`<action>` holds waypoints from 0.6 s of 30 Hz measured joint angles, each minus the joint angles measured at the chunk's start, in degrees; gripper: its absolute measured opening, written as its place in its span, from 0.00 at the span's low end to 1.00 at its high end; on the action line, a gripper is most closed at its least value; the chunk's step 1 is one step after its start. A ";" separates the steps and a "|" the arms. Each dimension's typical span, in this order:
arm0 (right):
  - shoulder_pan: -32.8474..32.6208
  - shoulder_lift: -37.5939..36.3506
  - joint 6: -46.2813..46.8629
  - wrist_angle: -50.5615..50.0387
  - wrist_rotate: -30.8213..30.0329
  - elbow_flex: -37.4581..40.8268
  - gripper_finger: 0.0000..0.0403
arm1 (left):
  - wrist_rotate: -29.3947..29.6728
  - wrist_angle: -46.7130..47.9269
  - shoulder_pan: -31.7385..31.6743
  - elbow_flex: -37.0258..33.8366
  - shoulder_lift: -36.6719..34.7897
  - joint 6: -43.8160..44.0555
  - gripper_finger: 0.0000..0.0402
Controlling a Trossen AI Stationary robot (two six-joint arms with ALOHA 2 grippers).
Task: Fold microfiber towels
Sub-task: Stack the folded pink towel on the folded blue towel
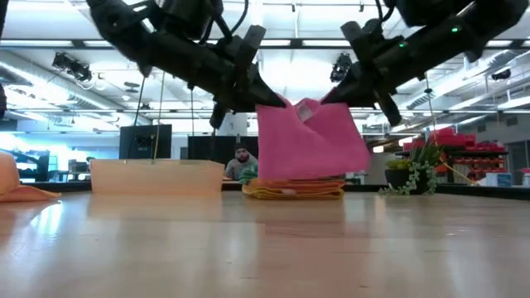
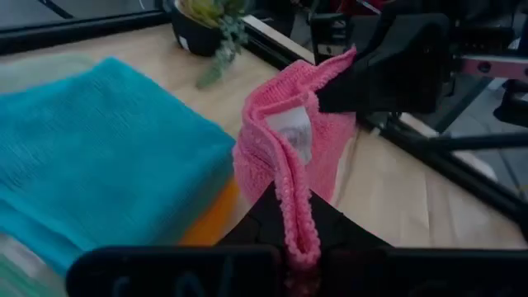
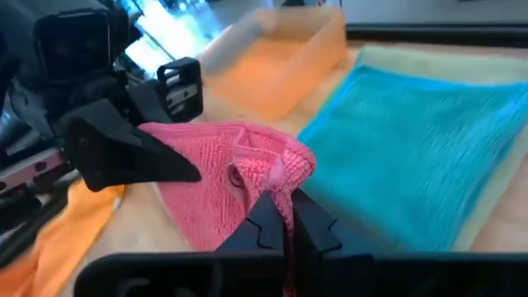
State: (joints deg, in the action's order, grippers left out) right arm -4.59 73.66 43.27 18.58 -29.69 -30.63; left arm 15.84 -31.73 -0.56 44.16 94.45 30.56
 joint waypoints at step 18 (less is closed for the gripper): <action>23.92 6.57 -5.84 -6.93 17.24 -10.03 0.01 | -11.22 30.78 -19.03 17.07 0.65 -10.39 0.03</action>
State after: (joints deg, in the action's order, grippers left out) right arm 19.34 80.22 37.43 11.65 -12.45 -40.66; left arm 4.62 -0.94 -19.58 61.23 95.10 20.17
